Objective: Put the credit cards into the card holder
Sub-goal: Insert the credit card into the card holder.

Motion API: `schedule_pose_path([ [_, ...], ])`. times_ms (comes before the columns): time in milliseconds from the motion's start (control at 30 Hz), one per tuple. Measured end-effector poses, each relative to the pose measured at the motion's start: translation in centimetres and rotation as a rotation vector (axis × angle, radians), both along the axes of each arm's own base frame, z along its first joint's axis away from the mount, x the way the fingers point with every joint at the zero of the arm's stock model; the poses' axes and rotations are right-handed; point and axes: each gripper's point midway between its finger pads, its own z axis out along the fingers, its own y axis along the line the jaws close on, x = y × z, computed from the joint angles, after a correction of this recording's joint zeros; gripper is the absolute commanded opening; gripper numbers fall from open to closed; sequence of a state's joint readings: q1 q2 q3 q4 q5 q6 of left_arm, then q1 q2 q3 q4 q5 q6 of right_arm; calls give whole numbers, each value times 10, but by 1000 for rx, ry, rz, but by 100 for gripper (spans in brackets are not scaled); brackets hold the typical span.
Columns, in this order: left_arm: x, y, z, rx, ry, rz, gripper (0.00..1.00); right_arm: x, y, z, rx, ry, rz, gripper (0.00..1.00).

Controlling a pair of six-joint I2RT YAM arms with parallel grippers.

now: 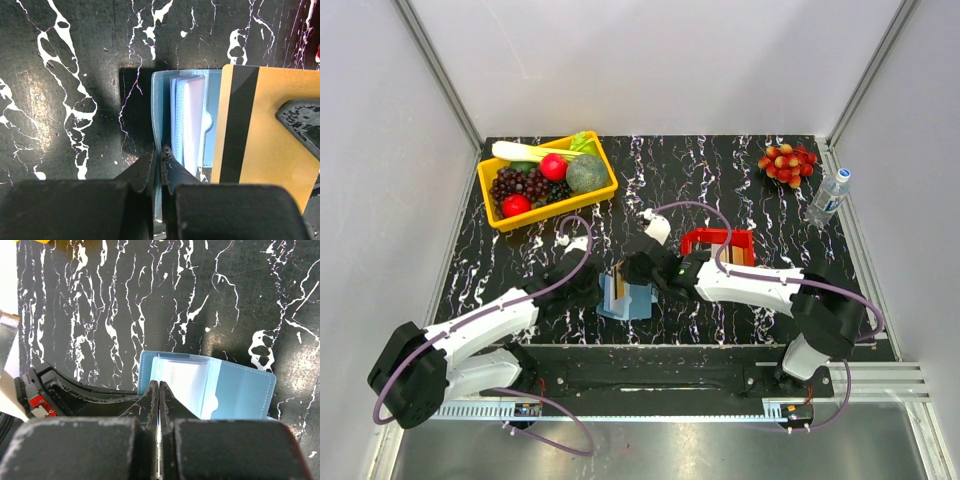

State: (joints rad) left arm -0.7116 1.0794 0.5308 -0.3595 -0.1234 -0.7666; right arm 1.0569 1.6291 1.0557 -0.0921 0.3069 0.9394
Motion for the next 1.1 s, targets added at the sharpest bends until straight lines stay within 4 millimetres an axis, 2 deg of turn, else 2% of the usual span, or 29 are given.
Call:
schedule_pose_path([
  [267, -1, 0, 4, -17, -5, 12, 0, -2, 3, -8, -45, -19, -18, 0],
  [567, 0, -1, 7, -31, -9, 22, 0, -3, 9, -1, -42, -50, -26, 0],
  [800, 0, -1, 7, -31, -9, 22, 0, -3, 12, -5, -60, -54, -31, 0],
  [1100, 0, -2, 10, -43, -15, 28, 0, -4, 7, -21, -169, -65, -39, 0],
])
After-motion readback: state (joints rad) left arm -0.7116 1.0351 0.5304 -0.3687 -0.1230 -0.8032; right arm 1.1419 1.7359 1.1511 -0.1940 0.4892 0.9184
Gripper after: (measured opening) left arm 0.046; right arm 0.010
